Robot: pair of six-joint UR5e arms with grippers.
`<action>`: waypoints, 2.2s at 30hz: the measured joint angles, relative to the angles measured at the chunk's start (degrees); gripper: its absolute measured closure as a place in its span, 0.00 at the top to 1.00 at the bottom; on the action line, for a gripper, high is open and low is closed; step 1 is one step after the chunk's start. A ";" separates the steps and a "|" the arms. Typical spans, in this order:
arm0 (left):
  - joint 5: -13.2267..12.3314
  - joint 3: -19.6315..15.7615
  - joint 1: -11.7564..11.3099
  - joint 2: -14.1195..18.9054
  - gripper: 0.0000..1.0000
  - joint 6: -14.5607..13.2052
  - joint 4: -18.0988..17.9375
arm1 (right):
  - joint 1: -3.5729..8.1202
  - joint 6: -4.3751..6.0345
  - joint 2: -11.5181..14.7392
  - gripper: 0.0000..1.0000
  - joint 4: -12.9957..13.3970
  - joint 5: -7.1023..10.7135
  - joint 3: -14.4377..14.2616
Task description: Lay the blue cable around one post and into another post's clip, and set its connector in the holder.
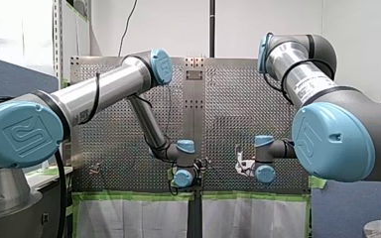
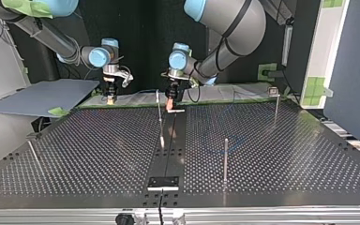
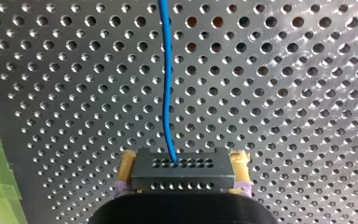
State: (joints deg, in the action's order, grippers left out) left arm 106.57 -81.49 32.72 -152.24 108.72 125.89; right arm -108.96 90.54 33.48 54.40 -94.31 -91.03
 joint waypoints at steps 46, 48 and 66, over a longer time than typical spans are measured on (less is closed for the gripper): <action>-5.78 -6.96 -1.19 8.84 1.00 -7.18 12.83 | 2.22 0.58 -0.59 0.00 -4.92 0.25 2.91; -5.90 -8.27 -1.17 9.27 1.00 -8.16 14.14 | 2.22 0.64 -0.62 0.00 -5.34 0.25 2.91; -8.15 -10.02 -1.80 9.68 1.00 -11.94 22.57 | 2.22 0.88 -0.71 0.00 -5.93 0.26 2.91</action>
State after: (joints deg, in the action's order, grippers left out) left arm 98.42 -91.50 30.91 -142.56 96.78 148.46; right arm -106.75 91.42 32.77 48.47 -94.05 -88.12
